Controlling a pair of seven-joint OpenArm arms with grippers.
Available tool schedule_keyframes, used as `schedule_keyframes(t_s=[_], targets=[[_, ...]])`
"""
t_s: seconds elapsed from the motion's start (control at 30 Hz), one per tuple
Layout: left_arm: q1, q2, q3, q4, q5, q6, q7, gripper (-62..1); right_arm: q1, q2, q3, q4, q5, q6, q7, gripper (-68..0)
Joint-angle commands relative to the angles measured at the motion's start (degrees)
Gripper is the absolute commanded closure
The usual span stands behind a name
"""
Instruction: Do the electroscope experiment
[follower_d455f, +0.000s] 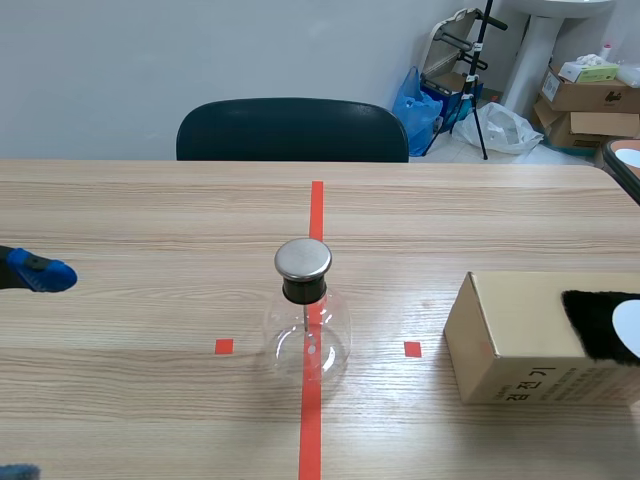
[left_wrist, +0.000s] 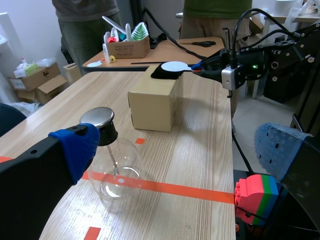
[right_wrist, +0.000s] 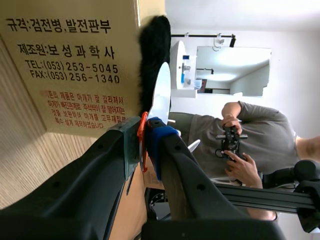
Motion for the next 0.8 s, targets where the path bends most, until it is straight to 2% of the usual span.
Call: schedule_keyframes(t_s=[0.0, 0.13, 0.23, 0.3, 0.33, 0.43, 0.5, 0.63, 0.67, 0.7, 0.77], targets=[[-0.15, 0.26, -0.07, 0.46, -0.59, -0.18, -0.13, -62.3, 0.11, 0.68, 0.50, 0.68, 0.42, -3.28, 0.20, -1.8], [-0.15, 0.26, -0.07, 0.46, 0.22, -0.18, -0.02, -62.3, 0.07, 0.94, 0.50, 0.68, 0.42, -3.28, 1.79, -1.8], [-0.15, 0.26, -0.07, 0.46, 0.24, -0.18, -0.02, -62.3, 0.26, 0.96, 0.50, 0.68, 0.44, -3.28, 7.30, -1.8], [-0.15, 0.26, -0.07, 0.46, 0.24, -0.18, -0.02, -62.3, 0.26, 0.85, 0.35, 0.68, 0.42, -3.28, 8.50, -1.8], [-0.15, 0.26, -0.07, 0.46, 0.24, -0.18, -0.02, -62.3, 0.22, 0.74, 0.37, 0.68, 0.42, -3.28, 7.26, -1.8], [-0.15, 0.24, -0.07, 0.46, 0.24, -0.18, 0.00, -62.3, 0.09, 0.63, 0.39, 0.68, -0.07, -3.28, -1.60, -1.8], [-0.15, 0.24, -0.07, 0.46, 0.24, -0.18, 0.00, -62.3, 0.11, 0.98, 0.39, 0.68, -0.46, -3.28, -2.78, -1.8], [-0.15, 0.26, -0.07, 0.46, 0.24, -0.18, -0.02, -62.3, 0.13, 1.03, 0.37, 0.68, -0.61, -3.28, 8.07, -1.8], [-0.15, 0.26, -0.07, 0.46, 0.24, -0.18, -0.02, -62.3, 0.13, 0.70, 0.37, 0.68, -0.61, -3.28, 7.80, -1.8], [-0.15, 0.26, -0.07, 0.46, 0.22, -0.18, -0.02, -62.3, 0.09, 0.35, 0.37, 0.68, -0.59, -3.28, 5.25, -1.8], [-0.17, 0.26, -0.07, 0.46, 0.22, -0.18, -0.02, -62.3, -0.11, -0.07, 0.39, 0.68, -0.70, -3.28, -3.45, -1.8]])
